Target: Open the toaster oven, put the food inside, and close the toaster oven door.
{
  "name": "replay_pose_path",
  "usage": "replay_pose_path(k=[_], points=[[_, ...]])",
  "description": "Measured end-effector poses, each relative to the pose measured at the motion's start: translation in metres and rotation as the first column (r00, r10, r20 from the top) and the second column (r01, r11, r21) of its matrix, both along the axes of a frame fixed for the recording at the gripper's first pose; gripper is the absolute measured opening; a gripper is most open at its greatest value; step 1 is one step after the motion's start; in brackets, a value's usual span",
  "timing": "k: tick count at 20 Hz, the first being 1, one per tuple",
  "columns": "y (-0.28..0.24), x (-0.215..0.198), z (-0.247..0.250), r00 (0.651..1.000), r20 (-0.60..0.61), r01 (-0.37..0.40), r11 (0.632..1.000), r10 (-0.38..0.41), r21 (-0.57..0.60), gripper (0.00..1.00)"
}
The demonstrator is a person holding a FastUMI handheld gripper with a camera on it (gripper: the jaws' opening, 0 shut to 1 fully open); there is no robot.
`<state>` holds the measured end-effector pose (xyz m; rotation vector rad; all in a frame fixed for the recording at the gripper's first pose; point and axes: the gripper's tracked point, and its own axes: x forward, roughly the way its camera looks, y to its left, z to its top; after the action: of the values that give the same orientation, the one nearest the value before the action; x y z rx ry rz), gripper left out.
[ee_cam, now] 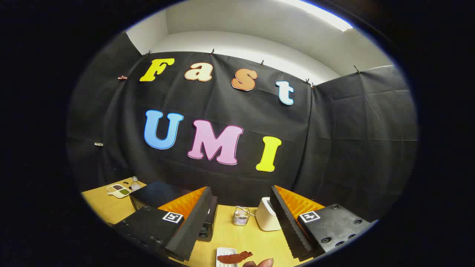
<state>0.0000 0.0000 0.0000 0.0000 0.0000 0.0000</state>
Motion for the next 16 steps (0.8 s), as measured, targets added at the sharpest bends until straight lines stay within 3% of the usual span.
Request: replay_pose_path(k=[16], points=[[0.0011,-0.0039,-0.0048,1.000,-0.022,-0.016,1.000,0.016,-0.001,0.97]])
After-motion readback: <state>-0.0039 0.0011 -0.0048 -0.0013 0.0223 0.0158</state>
